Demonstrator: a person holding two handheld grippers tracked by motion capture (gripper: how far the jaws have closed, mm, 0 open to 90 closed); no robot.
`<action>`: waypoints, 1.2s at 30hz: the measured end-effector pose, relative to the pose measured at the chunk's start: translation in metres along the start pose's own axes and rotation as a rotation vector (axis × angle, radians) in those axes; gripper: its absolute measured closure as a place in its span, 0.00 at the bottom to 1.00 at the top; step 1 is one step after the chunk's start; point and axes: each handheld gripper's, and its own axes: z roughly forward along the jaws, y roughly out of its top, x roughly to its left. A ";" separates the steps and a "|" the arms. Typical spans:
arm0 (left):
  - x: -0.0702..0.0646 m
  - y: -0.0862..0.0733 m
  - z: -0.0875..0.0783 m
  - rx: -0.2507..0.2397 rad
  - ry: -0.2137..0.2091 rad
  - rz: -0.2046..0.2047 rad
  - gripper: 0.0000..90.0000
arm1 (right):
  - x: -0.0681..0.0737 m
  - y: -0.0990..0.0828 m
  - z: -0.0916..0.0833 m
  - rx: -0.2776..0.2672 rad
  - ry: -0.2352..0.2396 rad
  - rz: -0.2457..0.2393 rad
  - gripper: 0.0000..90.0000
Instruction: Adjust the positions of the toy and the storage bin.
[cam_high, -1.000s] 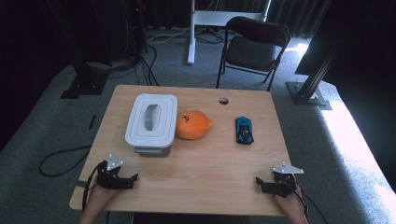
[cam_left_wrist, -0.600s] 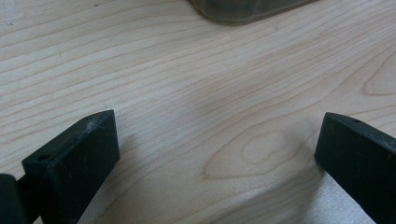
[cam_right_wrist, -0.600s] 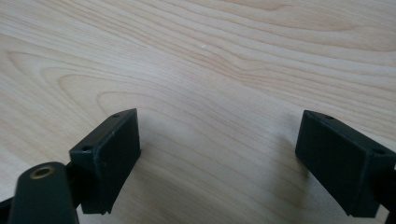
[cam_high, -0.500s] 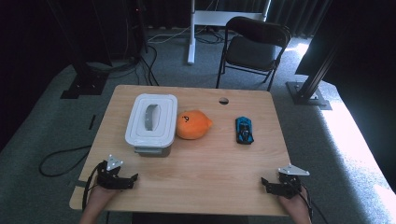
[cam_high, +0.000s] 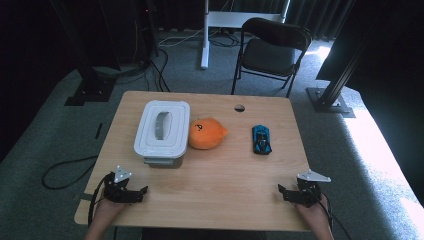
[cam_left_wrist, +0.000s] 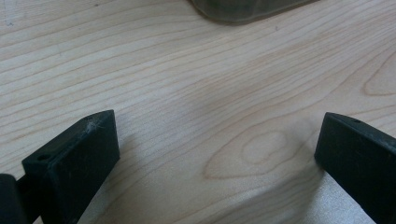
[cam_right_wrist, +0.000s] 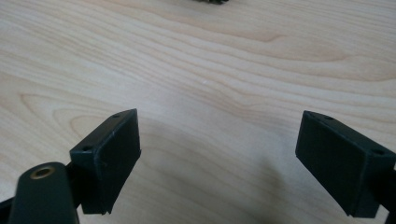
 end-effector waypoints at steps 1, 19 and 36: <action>0.000 0.000 0.000 0.000 0.000 0.000 0.00 | 0.000 0.001 0.000 0.004 0.005 0.006 0.15; 0.000 0.000 0.000 0.000 0.000 0.000 0.00 | 0.003 0.025 0.013 -0.001 0.004 0.031 0.15; 0.000 0.000 0.000 0.001 0.000 0.000 0.00 | 0.012 0.051 0.030 0.012 -0.009 0.036 0.15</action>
